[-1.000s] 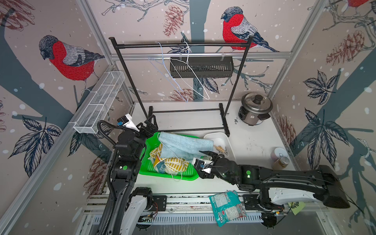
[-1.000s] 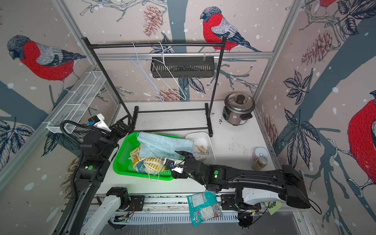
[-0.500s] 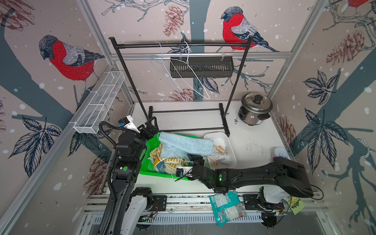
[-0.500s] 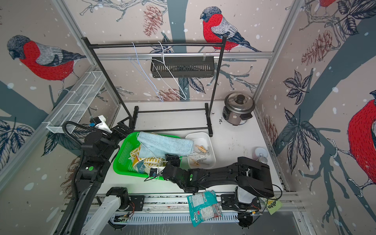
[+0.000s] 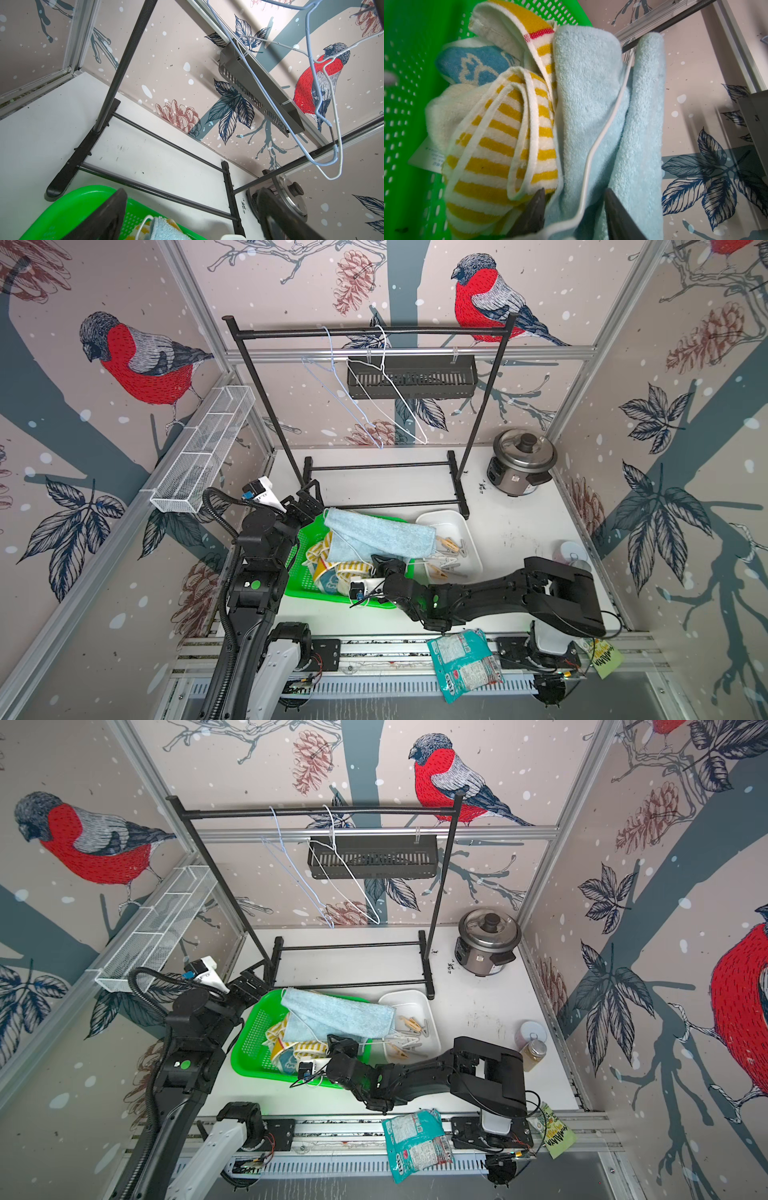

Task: Remove the clothespins securing towels to the hanger
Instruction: Pick up the hanger from the basket.

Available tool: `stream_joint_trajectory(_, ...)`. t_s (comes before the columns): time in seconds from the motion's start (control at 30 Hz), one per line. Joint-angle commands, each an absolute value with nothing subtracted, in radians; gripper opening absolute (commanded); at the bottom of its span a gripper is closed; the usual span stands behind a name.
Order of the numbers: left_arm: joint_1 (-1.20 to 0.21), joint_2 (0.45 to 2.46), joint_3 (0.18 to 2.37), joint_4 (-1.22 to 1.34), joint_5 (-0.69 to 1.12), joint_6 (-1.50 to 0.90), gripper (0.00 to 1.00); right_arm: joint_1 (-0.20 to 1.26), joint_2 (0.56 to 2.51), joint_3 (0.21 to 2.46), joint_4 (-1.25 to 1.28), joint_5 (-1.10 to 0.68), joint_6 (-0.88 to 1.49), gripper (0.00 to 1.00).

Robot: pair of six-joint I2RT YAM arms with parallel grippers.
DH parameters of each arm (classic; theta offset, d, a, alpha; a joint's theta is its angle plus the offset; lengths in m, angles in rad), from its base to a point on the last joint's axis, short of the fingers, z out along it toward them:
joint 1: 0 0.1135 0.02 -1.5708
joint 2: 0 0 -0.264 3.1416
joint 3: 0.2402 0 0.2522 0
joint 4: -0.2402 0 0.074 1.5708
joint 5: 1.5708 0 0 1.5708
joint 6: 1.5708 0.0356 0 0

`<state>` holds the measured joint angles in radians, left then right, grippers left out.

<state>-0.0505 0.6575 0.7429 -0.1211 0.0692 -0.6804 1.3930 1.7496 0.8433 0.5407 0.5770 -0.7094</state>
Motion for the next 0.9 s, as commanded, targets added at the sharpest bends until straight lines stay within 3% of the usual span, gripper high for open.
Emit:
stream_joint_trajectory(0.0,-0.048,0.658,0.754,-0.116,0.049,-0.669,0.97,1.393,1.731,0.848,0.57,0.57,-0.721,0.32)
stream_joint_trajectory(0.33,-0.048,0.664,0.769,-0.12,0.043,-0.657,0.97,1.39,1.567,0.872,0.389,0.475,-0.677,0.03)
stream_joint_trajectory(0.53,-0.048,0.655,0.8,-0.155,0.031,-0.624,0.97,1.32,1.449,0.966,0.211,0.395,-0.576,0.01)
stream_joint_trajectory(0.87,-0.048,0.586,0.882,-0.279,0.082,-0.626,0.9,1.048,1.4,1.36,-0.177,-0.151,-0.219,0.0)
